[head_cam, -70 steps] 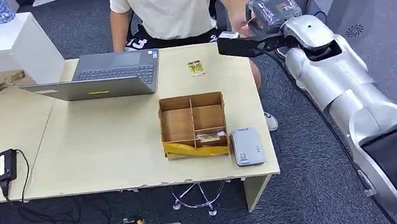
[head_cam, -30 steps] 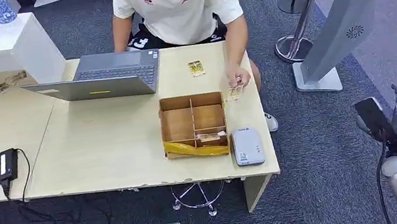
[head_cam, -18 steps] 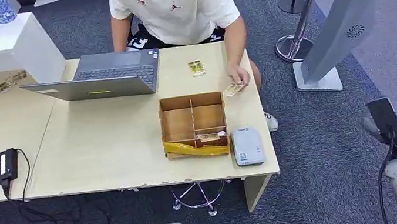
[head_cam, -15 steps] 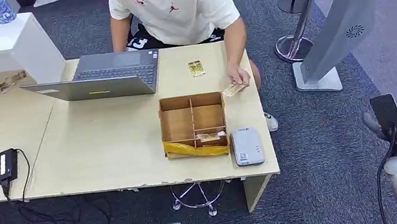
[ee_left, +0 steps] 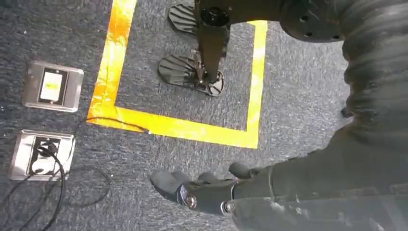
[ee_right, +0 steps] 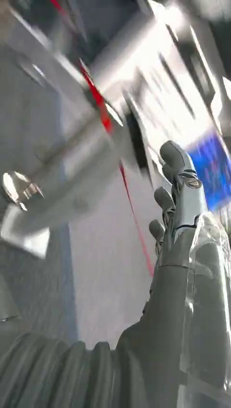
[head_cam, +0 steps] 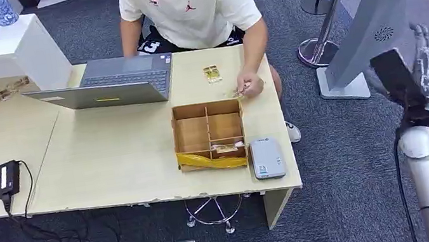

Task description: Pass the card to the sensor for recognition and then transmit it.

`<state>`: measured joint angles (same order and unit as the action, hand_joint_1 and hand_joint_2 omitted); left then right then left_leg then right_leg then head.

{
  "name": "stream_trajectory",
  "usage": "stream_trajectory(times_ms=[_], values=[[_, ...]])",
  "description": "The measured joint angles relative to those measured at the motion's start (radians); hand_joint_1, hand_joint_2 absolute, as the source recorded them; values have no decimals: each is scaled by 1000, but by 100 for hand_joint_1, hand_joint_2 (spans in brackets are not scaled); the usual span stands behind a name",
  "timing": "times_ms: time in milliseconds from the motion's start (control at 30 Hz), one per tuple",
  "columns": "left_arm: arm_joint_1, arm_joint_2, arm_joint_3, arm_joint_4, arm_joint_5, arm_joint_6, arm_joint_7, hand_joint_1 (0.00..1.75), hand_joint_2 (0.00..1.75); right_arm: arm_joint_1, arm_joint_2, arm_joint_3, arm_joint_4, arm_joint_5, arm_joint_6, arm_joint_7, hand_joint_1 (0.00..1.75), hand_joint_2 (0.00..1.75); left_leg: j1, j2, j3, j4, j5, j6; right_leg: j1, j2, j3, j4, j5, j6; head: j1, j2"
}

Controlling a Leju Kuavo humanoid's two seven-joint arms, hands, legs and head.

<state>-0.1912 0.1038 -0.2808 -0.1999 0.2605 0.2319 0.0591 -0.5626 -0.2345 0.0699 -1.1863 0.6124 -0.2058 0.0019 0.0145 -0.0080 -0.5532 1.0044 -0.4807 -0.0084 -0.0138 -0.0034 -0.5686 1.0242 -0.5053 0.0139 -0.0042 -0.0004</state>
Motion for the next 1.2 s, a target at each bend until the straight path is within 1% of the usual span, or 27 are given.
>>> stream_trajectory(times_ms=[33,100,200,333,433,467,533,600,700,833,967,1067,1200], values=[[-2,0,0,0,-2,0,-6,0,175,0,19,29,-55,14,48,15,0,175,0,0,0,0,0,0,0,0,0,0,0,0,0,0],[-6,0,0,0,-9,-1,-15,0,175,4,64,89,-156,29,111,28,0,175,1,-1,0,0,1,-1,1,-2,-1,0,0,-1,0,0],[-8,0,0,0,-23,-1,-32,0,175,5,95,167,-257,46,201,8,0,175,1,-1,-1,0,1,-2,1,-2,-1,0,-1,-1,0,0],[-19,0,-2,-1,-42,0,-33,0,175,15,126,273,-318,89,280,-9,0,175,1,0,-1,0,1,-2,1,-1,-1,0,-1,-1,1,0],[-26,0,-2,-3,-49,1,-25,0,175,22,143,338,-332,128,355,-5,0,175,0,0,-1,0,1,-2,1,-1,-1,0,-1,-1,0,0],[-29,0,-2,-3,-51,1,-24,0,175,30,146,360,-334,138,367,-10,0,175,0,-1,-1,0,1,-1,1,-1,-1,0,-1,-1,1,0],[-32,-1,-2,-3,-51,1,-16,0,175,51,155,397,-333,167,368,-27,0,175,0,-1,-1,0,1,-2,1,-1,-2,0,-1,-1,0,0],[-34,-1,-2,-3,-51,0,-6,0,175,71,161,431,-328,185,379,-32,0,175,0,-1,-1,0,1,-2,1,0,-2,0,-1,-1,0,0],[-35,-2,-3,-3,-51,0,-4,0,175,100,160,466,-319,209,390,-23,0,175,0,-1,-2,0,1,-2,1,0,-3,0,-1,-1,0,0],[-35,-2,-3,-3,-50,0,6,0,175,130,156,509,-299,251,384,-15,0,175,0,0,-2,0,1,-2,1,0,-3,0,-1,-1,0,0],[-29,-1,-3,-3,-44,8,6,0,175,136,152,551,-241,286,360,-17,0,175,0,0,-2,0,1,-2,1,0,-4,0,-1,-1,0,0],[-25,-2,-3,-3,-40,8,6,0,175,141,151,565,-192,306,343,-30,0,175,0,0,-3,0,1,-2,1,0,-4,0,-1,-1,0,0],[-36,-6,-3,-9,-33,10,22,0,175,130,172,588,-98,320,295,-45,0,175,0,0,-3,0,1,-2,1,0,-4,0,-1,-1,0,0]])
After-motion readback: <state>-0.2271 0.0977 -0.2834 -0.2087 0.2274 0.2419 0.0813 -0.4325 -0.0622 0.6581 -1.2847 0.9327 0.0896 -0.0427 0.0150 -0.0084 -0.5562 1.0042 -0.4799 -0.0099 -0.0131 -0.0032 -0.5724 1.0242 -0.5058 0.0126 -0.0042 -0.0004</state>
